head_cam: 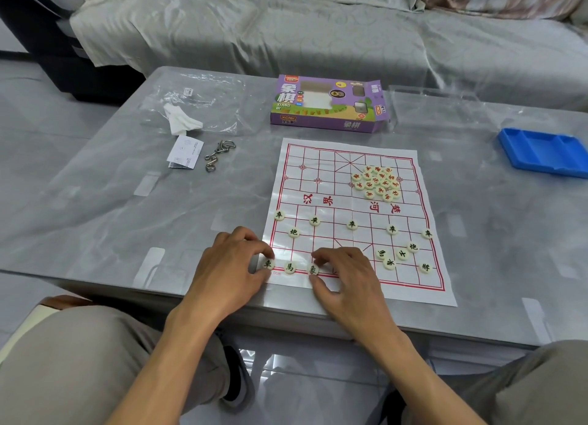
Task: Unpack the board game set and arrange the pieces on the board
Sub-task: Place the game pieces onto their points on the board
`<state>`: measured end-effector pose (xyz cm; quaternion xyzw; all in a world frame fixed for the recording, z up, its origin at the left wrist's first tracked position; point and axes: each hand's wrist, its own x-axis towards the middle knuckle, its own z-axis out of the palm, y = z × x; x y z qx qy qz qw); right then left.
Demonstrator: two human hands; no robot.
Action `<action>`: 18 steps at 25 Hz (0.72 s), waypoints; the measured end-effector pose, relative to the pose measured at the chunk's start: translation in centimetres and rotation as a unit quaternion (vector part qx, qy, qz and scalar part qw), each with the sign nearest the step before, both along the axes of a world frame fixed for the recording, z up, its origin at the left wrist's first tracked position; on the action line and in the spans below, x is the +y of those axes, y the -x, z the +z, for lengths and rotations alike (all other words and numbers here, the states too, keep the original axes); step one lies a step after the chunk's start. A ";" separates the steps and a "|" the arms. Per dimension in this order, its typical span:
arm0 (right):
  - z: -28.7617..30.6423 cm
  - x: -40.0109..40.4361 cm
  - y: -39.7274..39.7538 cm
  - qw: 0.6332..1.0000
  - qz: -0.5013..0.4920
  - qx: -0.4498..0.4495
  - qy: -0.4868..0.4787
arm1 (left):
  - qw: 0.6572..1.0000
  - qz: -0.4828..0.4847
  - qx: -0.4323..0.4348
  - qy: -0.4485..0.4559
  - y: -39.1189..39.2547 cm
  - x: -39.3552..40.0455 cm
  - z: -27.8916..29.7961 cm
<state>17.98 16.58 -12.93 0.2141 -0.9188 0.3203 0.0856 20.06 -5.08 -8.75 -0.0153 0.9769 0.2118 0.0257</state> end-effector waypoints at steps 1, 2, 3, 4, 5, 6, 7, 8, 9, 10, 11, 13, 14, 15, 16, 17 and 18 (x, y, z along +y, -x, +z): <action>0.1 0.0 0.0 1.000 0.000 0.000 0.000 | 1.000 0.001 -0.001 0.000 0.0 0.0 0.0; 0.1 0.0 -0.1 1.000 0.001 0.000 -0.001 | 1.000 0.001 -0.001 0.000 0.0 0.0 0.1; 0.2 0.0 0.0 1.000 0.002 -0.001 -0.001 | 1.000 0.002 0.000 0.001 0.0 0.0 0.1; 0.2 0.0 0.0 1.000 0.003 -0.002 -0.002 | 1.000 0.002 0.000 0.001 0.0 0.0 0.1; 0.2 0.1 0.0 1.000 0.004 -0.003 -0.003 | 1.000 0.003 0.000 0.002 0.0 0.0 0.1; 0.3 0.1 -0.1 1.000 0.005 -0.004 -0.004 | 1.000 0.003 -0.002 0.003 0.0 0.0 0.1; 0.3 0.1 -0.1 1.000 0.008 -0.006 -0.003 | 1.000 0.004 -0.005 0.003 0.0 0.0 0.2; 0.5 0.1 -0.3 1.000 0.010 -0.010 -0.001 | 1.000 0.005 -0.010 0.000 0.0 0.1 0.2; 0.7 0.1 -0.4 1.000 0.010 -0.014 0.004 | 1.000 0.007 -0.013 -0.005 0.0 0.1 0.3; 1.1 0.2 -0.6 1.000 0.007 -0.015 0.014 | 1.000 0.011 -0.013 -0.010 -0.1 0.1 0.4; 1.5 0.4 -0.7 1.000 0.002 -0.014 0.025 | 1.000 0.015 -0.009 -0.015 -0.1 0.1 0.5; 2.9 1.6 -0.7 0.999 -0.005 -0.008 0.036 | 0.999 0.024 0.014 -0.019 0.0 0.2 0.8; 3.6 2.6 -0.6 0.999 -0.008 -0.005 0.031 | 0.999 0.026 0.031 -0.020 0.1 0.5 0.9; 4.3 3.8 -0.4 1.000 -0.014 -0.007 0.022 | 0.998 0.021 0.047 -0.023 0.2 1.0 1.0; 4.9 5.1 -0.1 1.000 -0.023 -0.015 0.009 | 0.998 0.008 0.061 -0.030 0.4 1.7 1.0; 5.3 6.4 0.2 0.999 -0.034 -0.028 -0.004 | 0.997 -0.013 0.072 -0.039 0.5 2.6 1.1; 5.5 7.4 0.5 0.998 -0.044 -0.042 -0.016 | 0.995 -0.038 0.079 -0.045 0.6 3.6 1.0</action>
